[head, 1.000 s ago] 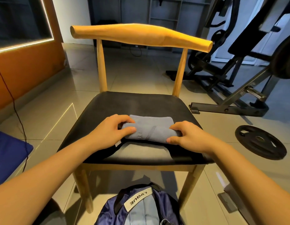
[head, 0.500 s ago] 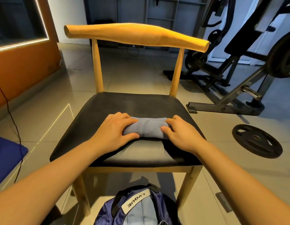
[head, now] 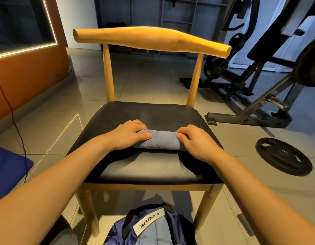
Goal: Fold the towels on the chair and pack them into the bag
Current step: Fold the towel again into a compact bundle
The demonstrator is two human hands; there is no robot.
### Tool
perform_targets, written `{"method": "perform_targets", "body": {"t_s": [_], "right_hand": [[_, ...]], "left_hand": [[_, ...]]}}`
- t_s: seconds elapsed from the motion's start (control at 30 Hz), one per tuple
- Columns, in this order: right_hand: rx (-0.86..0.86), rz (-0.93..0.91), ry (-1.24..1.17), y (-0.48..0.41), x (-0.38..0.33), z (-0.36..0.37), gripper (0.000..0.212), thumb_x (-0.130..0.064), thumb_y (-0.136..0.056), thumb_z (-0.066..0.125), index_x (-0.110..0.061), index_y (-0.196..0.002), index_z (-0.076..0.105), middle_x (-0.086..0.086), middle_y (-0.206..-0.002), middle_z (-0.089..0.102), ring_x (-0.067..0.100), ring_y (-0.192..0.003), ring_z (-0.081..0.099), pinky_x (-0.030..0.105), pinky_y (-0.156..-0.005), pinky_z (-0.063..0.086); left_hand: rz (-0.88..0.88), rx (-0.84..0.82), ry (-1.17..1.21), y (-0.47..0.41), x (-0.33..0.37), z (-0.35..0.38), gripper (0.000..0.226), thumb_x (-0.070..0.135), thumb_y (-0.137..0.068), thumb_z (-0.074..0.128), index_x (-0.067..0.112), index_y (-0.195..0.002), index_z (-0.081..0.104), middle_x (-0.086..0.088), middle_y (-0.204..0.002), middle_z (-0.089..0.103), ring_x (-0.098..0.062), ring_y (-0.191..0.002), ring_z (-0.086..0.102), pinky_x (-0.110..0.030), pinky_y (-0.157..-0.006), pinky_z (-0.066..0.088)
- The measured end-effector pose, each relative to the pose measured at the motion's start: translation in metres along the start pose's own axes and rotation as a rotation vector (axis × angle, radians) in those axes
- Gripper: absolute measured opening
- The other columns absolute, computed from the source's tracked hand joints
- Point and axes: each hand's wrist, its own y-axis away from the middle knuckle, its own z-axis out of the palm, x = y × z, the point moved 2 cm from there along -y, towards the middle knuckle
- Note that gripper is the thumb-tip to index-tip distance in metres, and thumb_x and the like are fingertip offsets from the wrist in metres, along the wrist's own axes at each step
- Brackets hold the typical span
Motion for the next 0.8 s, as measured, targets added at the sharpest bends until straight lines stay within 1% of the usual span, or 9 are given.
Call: {"method": "perform_targets", "body": {"t_s": [0.07,0.17,0.23,0.3,0.37,0.43,0.57,0.67,0.8], "right_hand": [[0.022,0.054,0.005,-0.007,0.002,0.007,0.032,-0.04,-0.108,0.036,-0.03,-0.107,0.067,-0.001,-0.105,0.052,0.018,-0.091,0.058,0.04,-0.086,0.053],[0.029,0.108,0.015,-0.017,0.003,0.014,0.036,-0.042,-0.108,0.031,-0.027,-0.109,0.063,0.002,-0.116,0.05,0.021,-0.099,0.057,0.042,-0.089,0.053],[0.042,0.138,0.0,-0.024,0.006,0.016,0.034,-0.043,-0.107,0.034,-0.023,-0.113,0.061,0.003,-0.118,0.053,0.022,-0.103,0.055,0.044,-0.09,0.052],[0.039,0.162,-0.05,-0.031,0.009,0.017,0.031,-0.043,-0.106,0.038,-0.022,-0.114,0.059,0.002,-0.113,0.06,0.022,-0.101,0.057,0.045,-0.088,0.053],[0.026,0.161,-0.066,-0.036,0.011,0.017,0.031,-0.042,-0.106,0.039,-0.021,-0.111,0.061,0.001,-0.107,0.064,0.019,-0.095,0.059,0.04,-0.082,0.053],[0.016,0.15,-0.04,-0.041,0.012,0.017,0.033,-0.04,-0.106,0.037,-0.019,-0.104,0.064,0.002,-0.1,0.065,0.016,-0.089,0.06,0.035,-0.073,0.05],[0.007,0.19,-0.058,-0.047,0.015,0.02,0.038,-0.035,-0.106,0.037,-0.013,-0.094,0.065,0.005,-0.089,0.063,0.021,-0.085,0.061,0.039,-0.076,0.054],[0.023,0.201,-0.058,-0.047,0.015,0.022,0.039,-0.029,-0.105,0.037,-0.009,-0.086,0.064,0.007,-0.083,0.061,0.026,-0.082,0.061,0.041,-0.074,0.053],[0.082,0.137,0.012,-0.04,0.006,0.023,0.033,-0.027,-0.107,0.033,-0.012,-0.09,0.057,0.009,-0.097,0.056,0.025,-0.086,0.057,0.04,-0.074,0.05]], "left_hand": [[-0.063,-0.064,0.038,-0.008,0.002,-0.001,0.055,0.063,-0.087,0.049,0.013,-0.101,0.07,-0.007,-0.108,0.067,-0.027,-0.103,0.061,-0.047,-0.095,0.046],[-0.107,-0.157,0.045,-0.022,0.006,-0.008,0.046,0.052,-0.092,0.056,0.007,-0.099,0.066,-0.011,-0.102,0.065,-0.025,-0.09,0.058,-0.038,-0.082,0.044],[-0.158,-0.197,0.062,-0.031,0.009,-0.013,0.027,0.038,-0.098,0.061,0.013,-0.108,0.066,-0.003,-0.107,0.065,-0.02,-0.097,0.058,-0.034,-0.085,0.043],[-0.228,-0.237,0.102,-0.037,0.013,-0.019,0.024,0.03,-0.096,0.064,0.014,-0.115,0.066,-0.003,-0.116,0.066,-0.02,-0.103,0.061,-0.035,-0.094,0.047],[-0.282,-0.291,0.119,-0.04,0.019,-0.023,0.02,0.03,-0.093,0.065,0.014,-0.104,0.07,-0.006,-0.108,0.067,-0.019,-0.091,0.061,-0.033,-0.084,0.049],[-0.302,-0.313,0.104,-0.042,0.027,-0.021,0.016,0.031,-0.092,0.06,0.018,-0.084,0.066,-0.004,-0.091,0.062,-0.018,-0.077,0.054,-0.029,-0.07,0.042],[-0.265,-0.223,-0.034,-0.041,0.03,-0.004,0.03,0.039,-0.094,0.043,0.019,-0.072,0.048,-0.003,-0.078,0.05,-0.022,-0.072,0.041,-0.035,-0.068,0.032],[-0.116,-0.144,-0.219,-0.029,0.022,0.009,0.049,0.058,-0.084,0.025,0.015,-0.075,0.047,-0.005,-0.084,0.055,-0.027,-0.081,0.05,-0.04,-0.076,0.042],[0.021,0.021,-0.286,-0.009,0.016,0.015,0.056,0.066,-0.1,0.033,0.015,-0.094,0.055,-0.003,-0.085,0.063,-0.021,-0.077,0.059,-0.04,-0.075,0.05]]}}
